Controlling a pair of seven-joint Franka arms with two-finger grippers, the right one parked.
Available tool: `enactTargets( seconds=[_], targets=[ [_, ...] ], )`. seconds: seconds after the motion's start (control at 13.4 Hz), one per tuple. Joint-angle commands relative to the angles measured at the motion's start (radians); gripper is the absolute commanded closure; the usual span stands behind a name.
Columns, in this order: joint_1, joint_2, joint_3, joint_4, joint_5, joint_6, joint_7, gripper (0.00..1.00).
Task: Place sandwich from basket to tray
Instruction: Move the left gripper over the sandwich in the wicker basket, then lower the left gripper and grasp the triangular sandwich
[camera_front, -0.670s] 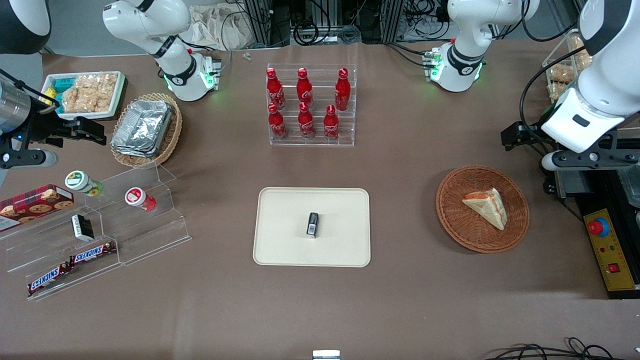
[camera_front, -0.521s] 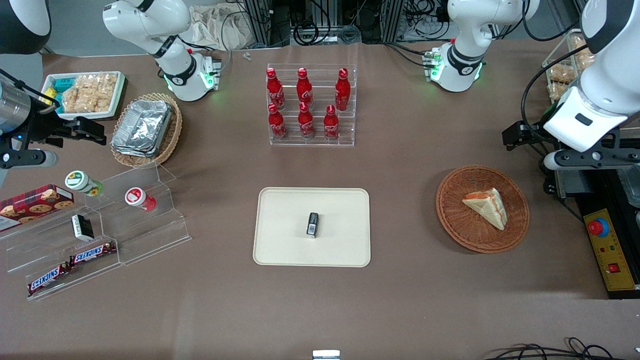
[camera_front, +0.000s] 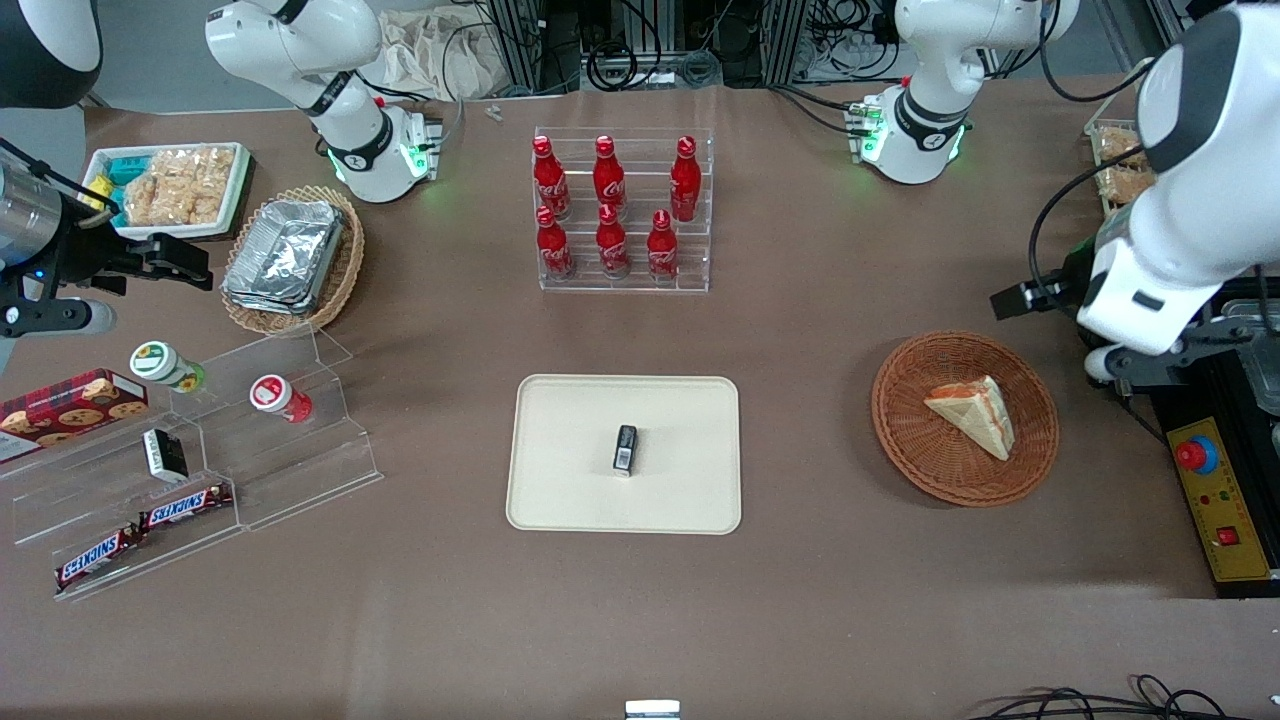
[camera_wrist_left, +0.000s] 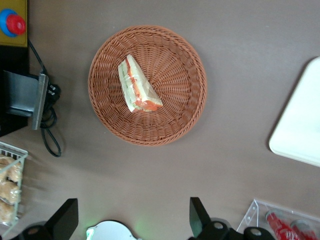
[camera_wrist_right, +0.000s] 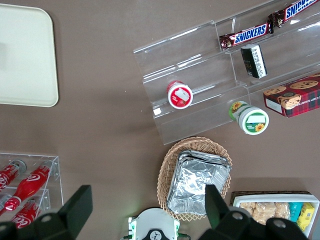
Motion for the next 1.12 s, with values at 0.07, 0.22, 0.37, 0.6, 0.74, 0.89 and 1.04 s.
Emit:
enactTargets(
  seconds=[0.07,0.22,0.37,0.6,0.74,0.89,1.04],
  targets=[
    [0.019,-0.030,0.026,-0.230,0.006,0.243,-0.159,0.00],
    [0.017,-0.022,0.028,-0.333,0.011,0.368,-0.254,0.00],
    [0.032,-0.024,0.031,-0.459,0.011,0.542,-0.299,0.00],
    [0.042,0.004,0.068,-0.589,0.011,0.775,-0.374,0.00],
    [0.042,0.053,0.074,-0.607,0.011,0.862,-0.420,0.00],
    [0.042,0.099,0.074,-0.607,0.011,0.926,-0.469,0.00],
    [0.040,0.154,0.074,-0.605,0.011,0.962,-0.512,0.00]
  ],
)
